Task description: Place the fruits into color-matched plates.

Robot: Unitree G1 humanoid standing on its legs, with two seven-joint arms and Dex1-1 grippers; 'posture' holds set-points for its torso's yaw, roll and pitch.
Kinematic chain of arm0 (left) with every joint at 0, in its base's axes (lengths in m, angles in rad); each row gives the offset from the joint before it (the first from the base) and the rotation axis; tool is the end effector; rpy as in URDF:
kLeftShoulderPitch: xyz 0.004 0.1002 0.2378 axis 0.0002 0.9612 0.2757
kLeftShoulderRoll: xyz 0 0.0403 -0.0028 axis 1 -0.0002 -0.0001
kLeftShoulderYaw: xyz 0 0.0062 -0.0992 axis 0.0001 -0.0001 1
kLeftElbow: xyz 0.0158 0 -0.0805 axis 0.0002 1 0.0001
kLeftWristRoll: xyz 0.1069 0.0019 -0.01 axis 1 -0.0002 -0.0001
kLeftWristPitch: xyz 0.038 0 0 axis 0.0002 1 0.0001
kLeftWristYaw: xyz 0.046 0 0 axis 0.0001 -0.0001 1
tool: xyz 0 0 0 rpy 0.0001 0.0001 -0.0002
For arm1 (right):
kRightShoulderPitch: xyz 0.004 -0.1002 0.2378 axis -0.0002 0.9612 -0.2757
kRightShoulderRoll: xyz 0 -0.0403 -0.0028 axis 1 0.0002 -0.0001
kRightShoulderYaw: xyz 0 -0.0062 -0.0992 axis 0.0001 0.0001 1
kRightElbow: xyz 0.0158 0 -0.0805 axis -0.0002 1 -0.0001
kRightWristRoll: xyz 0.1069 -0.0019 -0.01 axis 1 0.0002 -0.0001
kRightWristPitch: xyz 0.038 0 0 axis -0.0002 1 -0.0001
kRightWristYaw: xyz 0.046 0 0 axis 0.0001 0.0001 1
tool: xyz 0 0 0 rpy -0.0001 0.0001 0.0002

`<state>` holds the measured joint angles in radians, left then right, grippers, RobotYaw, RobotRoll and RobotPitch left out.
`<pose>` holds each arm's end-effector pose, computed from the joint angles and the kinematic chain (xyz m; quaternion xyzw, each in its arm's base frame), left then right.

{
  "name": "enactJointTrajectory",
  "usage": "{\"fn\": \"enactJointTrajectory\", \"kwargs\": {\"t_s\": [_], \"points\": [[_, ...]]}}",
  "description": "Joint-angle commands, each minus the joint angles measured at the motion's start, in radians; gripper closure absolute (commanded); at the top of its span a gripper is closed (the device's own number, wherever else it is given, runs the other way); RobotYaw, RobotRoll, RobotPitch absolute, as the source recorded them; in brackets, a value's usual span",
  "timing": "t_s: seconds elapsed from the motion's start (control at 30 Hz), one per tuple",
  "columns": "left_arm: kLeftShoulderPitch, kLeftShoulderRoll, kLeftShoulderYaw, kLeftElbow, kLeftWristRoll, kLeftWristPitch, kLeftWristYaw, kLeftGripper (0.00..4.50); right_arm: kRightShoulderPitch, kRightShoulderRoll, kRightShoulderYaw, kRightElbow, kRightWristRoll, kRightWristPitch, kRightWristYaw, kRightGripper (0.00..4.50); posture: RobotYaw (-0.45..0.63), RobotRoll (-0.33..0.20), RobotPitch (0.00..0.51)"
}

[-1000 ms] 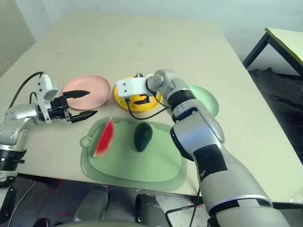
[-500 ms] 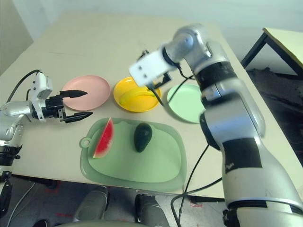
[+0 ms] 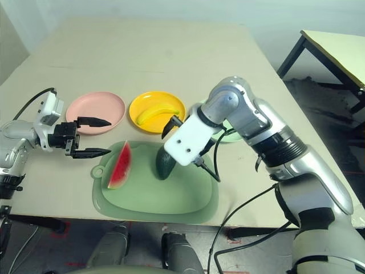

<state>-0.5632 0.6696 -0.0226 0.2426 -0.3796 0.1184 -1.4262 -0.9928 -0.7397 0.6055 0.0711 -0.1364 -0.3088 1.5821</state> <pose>0.2963 0.2517 0.1839 0.1721 0.0043 -0.6290 0.7581 0.2903 -0.1189 0.2575 -0.6582 0.0163 0.6762 0.3305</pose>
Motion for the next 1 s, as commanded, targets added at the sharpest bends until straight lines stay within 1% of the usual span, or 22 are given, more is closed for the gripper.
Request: {"fn": "enactJointTrajectory", "kwargs": {"t_s": [0.03, 0.2, 0.43, 0.73, 1.0], "points": [[0.005, 0.007, -0.013, -0.026, 0.004, 0.006, -0.004, 0.0, 0.006, 0.018, 0.0, 0.026, -0.042, -0.01, -0.015, 0.03, 0.21, 0.0, 0.135], [0.002, 0.007, -0.013, -0.038, 0.003, 0.007, -0.003, 0.0, 0.017, 0.038, -0.002, 0.032, -0.048, -0.006, -0.014, 0.03, 0.22, 0.0, 0.137], [0.001, 0.005, -0.016, -0.051, -0.002, 0.018, -0.006, 0.0, 0.042, 0.04, 0.001, 0.027, -0.059, -0.013, -0.01, 0.03, 0.22, 0.0, 0.138], [0.018, 0.023, -0.047, -0.066, 0.011, -0.006, -0.058, 0.0, 0.053, 0.061, 0.004, 0.081, -0.116, -0.027, -0.051, 0.03, 0.22, 0.0, 0.138], [0.039, 0.027, -0.051, -0.079, 0.01, -0.014, -0.055, 0.0, 0.068, 0.075, 0.009, 0.12, -0.139, -0.045, -0.067, 0.03, 0.23, 0.0, 0.134]]}}
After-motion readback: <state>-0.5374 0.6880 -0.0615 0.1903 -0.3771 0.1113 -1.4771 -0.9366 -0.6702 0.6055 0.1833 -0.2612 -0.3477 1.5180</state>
